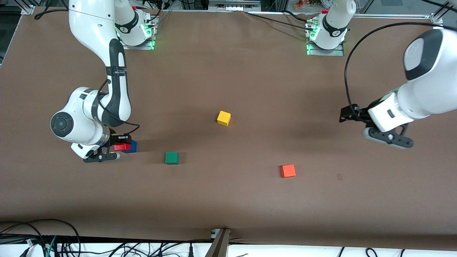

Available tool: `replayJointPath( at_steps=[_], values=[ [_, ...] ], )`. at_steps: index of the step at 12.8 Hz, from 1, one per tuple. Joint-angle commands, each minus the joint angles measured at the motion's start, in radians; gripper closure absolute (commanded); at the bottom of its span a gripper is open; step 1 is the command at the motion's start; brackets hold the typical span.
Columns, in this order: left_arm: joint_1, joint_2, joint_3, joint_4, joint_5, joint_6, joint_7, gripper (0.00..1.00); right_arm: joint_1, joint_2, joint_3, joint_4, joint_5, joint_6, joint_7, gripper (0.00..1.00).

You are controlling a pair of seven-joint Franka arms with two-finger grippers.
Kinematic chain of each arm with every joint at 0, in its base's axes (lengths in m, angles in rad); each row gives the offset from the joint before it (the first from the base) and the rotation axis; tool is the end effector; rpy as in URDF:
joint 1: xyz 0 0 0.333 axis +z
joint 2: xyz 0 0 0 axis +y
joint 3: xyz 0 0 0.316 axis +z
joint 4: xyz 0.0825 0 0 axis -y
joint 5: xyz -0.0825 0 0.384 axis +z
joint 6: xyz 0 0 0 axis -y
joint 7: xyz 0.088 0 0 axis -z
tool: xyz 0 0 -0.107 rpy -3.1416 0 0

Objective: Pass red block to right arm, stack on blue

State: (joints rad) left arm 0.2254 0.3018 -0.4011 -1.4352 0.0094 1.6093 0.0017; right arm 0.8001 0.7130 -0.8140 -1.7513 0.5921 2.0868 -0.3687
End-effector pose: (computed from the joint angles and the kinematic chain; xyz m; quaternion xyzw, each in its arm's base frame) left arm 0.6302 -0.0777 0.5237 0.9937 -0.0837 -0.0564 0.0491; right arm 0.6430 0.0686 0.2527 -0.9970 -0.0584 0.0513 0.0037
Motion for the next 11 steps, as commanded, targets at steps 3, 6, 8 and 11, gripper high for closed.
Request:
replayJointPath(
  at_steps=[3, 6, 8, 11],
  values=[
    [-0.005, -0.018, 0.004, 0.116, 0.119, -0.175, -0.137, 0.00, 0.028, -0.023, -0.016, -0.047, -0.018, 0.025, -0.033, 0.95],
    [-0.047, -0.084, 0.078, 0.104, 0.109, -0.183, -0.149, 0.00, 0.028, -0.023, -0.016, -0.051, -0.018, 0.033, -0.033, 0.95],
    [-0.186, -0.154, 0.235, 0.024, 0.103, -0.140, -0.137, 0.00, 0.028, -0.021, -0.016, -0.053, -0.018, 0.035, -0.033, 0.94],
    [-0.264, -0.318, 0.332, -0.244, 0.083, 0.044, -0.153, 0.00, 0.028, -0.023, -0.016, -0.051, -0.018, 0.036, -0.030, 0.86]
  ],
)
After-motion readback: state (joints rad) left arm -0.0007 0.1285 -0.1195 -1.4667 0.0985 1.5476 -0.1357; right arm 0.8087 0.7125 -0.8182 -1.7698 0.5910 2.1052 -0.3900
